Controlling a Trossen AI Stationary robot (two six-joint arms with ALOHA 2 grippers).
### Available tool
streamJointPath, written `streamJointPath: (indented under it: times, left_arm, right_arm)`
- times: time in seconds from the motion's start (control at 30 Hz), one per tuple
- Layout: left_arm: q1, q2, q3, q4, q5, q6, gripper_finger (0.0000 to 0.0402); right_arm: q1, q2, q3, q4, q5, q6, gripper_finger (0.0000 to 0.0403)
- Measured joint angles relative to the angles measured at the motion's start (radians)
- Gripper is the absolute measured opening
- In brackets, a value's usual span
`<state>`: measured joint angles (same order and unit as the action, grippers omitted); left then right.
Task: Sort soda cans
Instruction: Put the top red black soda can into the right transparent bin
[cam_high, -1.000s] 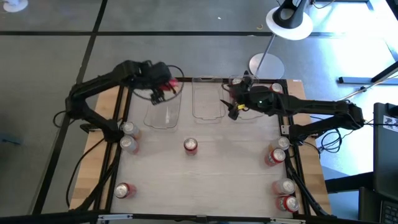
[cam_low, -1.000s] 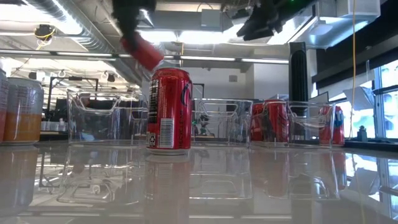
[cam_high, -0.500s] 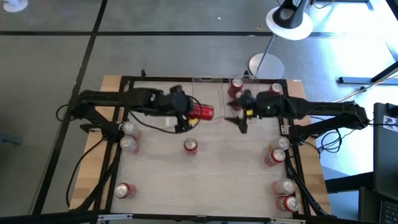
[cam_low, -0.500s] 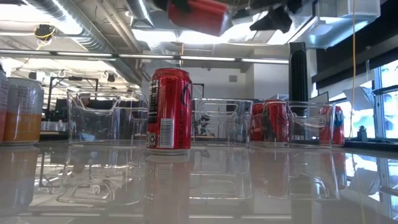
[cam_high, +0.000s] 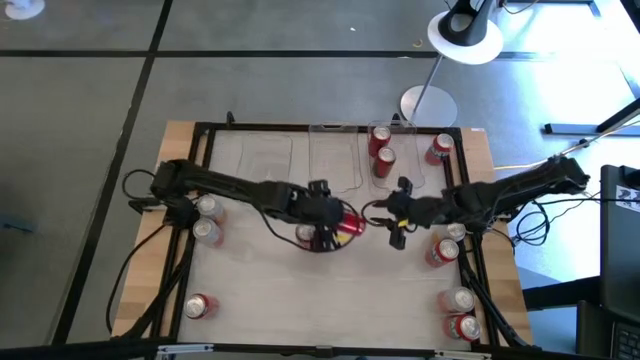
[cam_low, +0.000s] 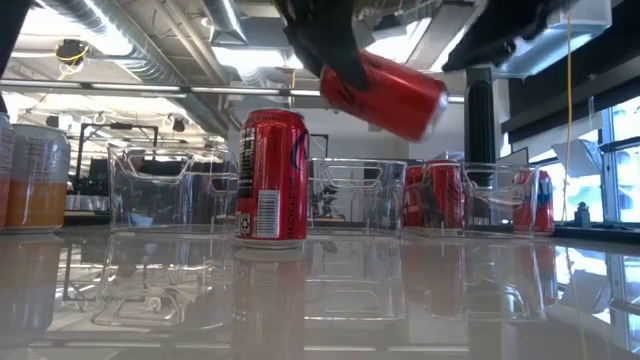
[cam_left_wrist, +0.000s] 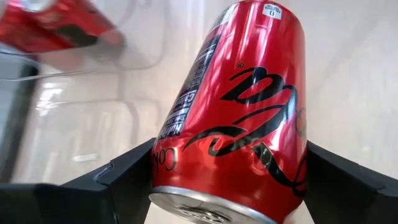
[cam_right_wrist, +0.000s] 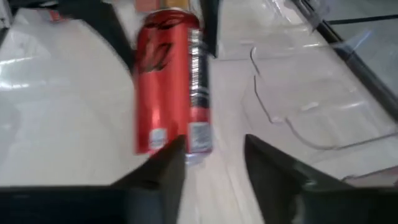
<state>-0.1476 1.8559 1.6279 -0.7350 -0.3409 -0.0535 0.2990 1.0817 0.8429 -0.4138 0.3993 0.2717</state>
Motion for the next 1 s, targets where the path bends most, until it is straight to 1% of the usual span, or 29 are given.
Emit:
streamJointPath:
  times: [0.07,0.2,0.27,0.5,0.67,0.8,1.0]
  left_arm:
    - [-0.008,0.023,0.000,0.015,0.003,-0.005,0.0321]
    - [-0.011,0.049,0.000,0.026,-0.001,-0.010,0.0321]
    - [-0.007,0.054,0.000,0.024,-0.001,-0.010,0.0321]
    - [0.010,0.054,-0.001,0.083,0.002,0.008,0.0321]
    - [0.012,0.054,-0.001,0.158,0.002,0.015,0.0321]
    - [0.013,0.053,-0.001,0.222,0.011,0.027,0.0321]
    - [0.029,0.070,-0.001,0.220,0.027,0.012,0.0321]
  right_arm:
    - [0.014,0.000,-0.056,0.062,0.017,0.021,0.0116]
    - [0.032,0.001,-0.142,0.175,0.017,0.057,0.0033]
    - [0.031,0.006,-0.188,0.238,-0.008,0.066,0.0009]
    - [0.028,0.013,-0.296,0.409,-0.013,0.095,0.0022]
    - [0.028,0.057,-0.323,0.422,-0.017,0.111,0.0004]
    - [0.028,0.105,-0.323,0.442,-0.008,0.117,0.0008]
    - [0.028,0.142,-0.323,0.482,-0.008,0.116,0.0003]
